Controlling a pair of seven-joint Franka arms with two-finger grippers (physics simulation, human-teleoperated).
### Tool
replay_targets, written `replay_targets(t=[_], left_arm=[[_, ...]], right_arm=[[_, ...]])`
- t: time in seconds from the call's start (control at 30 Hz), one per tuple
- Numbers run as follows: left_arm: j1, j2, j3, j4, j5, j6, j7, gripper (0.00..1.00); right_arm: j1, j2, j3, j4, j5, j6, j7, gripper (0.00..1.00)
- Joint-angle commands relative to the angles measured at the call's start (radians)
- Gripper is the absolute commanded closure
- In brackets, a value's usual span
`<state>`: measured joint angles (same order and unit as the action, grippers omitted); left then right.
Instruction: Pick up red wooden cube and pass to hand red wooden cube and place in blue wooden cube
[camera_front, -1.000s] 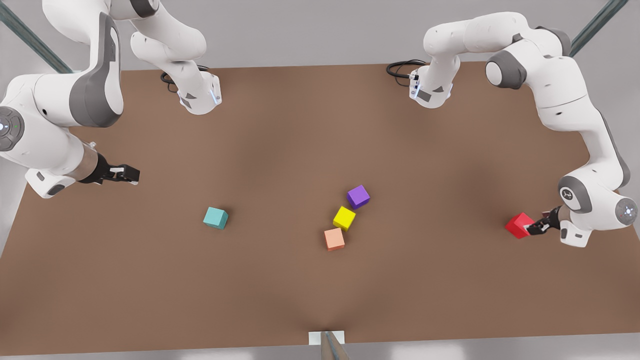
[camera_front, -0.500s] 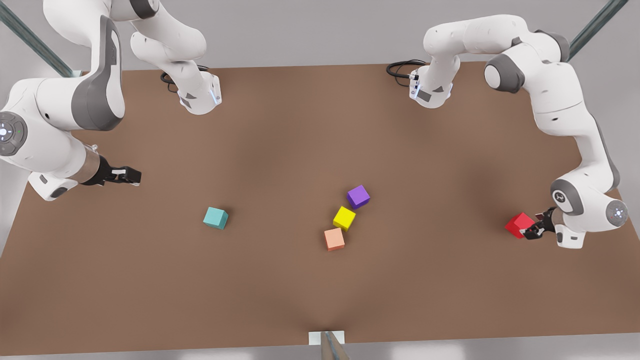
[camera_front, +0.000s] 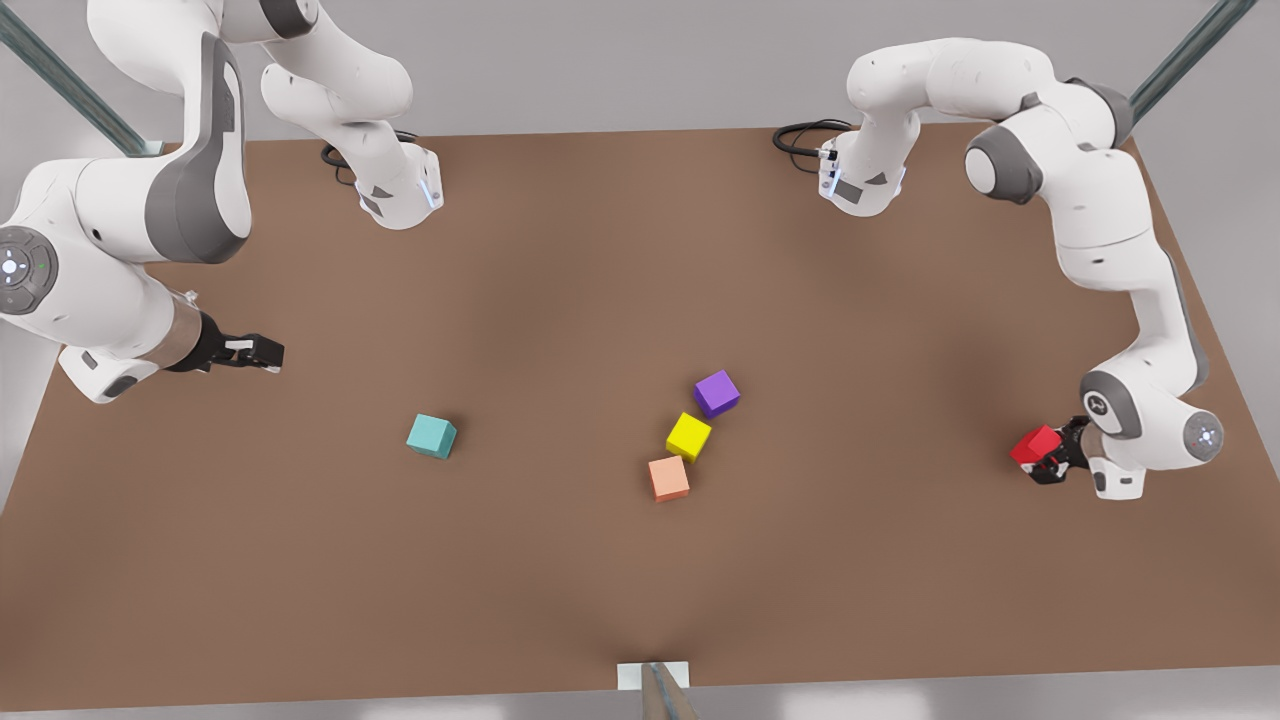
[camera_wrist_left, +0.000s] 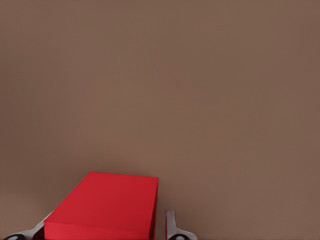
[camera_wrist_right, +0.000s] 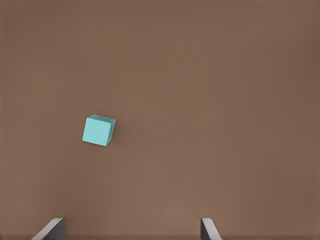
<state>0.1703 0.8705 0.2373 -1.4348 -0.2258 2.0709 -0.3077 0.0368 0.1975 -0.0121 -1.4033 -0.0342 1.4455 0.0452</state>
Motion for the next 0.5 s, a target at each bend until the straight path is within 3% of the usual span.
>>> replay_targets(t=[0.0, 0.03, 0.1, 0.2, 0.27, 0.33, 0.37, 0.43, 0.47], left_arm=[[0.000, 0.002, -0.001, 0.000, -0.004, 0.020, -0.070, 0.00], [0.000, 0.002, -0.001, 0.000, -0.004, 0.020, -0.070, 0.06], [0.000, 0.001, -0.007, 0.002, -0.003, 0.017, -0.067, 0.47], [0.002, -0.034, -0.053, 0.013, -0.012, -0.028, -0.076, 0.49], [-0.002, -0.048, -0.090, 0.097, -0.129, -0.210, -0.111, 0.49], [-0.005, -0.094, -0.192, 0.143, -0.129, -0.319, -0.114, 0.49], [0.003, -0.151, -0.344, 0.145, -0.155, -0.414, -0.187, 0.49], [0.005, -0.162, -0.605, 0.166, -0.201, -0.540, -0.209, 0.48], [-0.005, -0.124, -0.737, 0.180, -0.277, -0.514, -0.186, 0.48]], right_arm=[[0.000, -0.001, 0.000, 0.000, 0.000, 0.000, -0.002, 0.00], [0.000, 0.000, 0.000, 0.000, 0.000, 0.000, -0.002, 0.00], [0.000, 0.005, 0.000, 0.000, 0.000, 0.000, -0.002, 0.00], [0.000, 0.005, 0.000, 0.000, 0.002, 0.000, -0.002, 0.00], [0.000, 0.005, 0.000, 0.000, 0.002, 0.000, -0.002, 0.00], [0.000, 0.020, 0.003, 0.000, 0.028, 0.000, -0.020, 0.00], [-0.001, 0.068, 0.003, 0.000, 0.130, -0.013, -0.270, 0.00], [-0.005, 0.149, 0.003, 0.003, 0.415, -0.063, -0.375, 0.00], [-0.008, 0.209, 0.003, 0.004, 0.575, -0.063, -0.381, 0.00]])
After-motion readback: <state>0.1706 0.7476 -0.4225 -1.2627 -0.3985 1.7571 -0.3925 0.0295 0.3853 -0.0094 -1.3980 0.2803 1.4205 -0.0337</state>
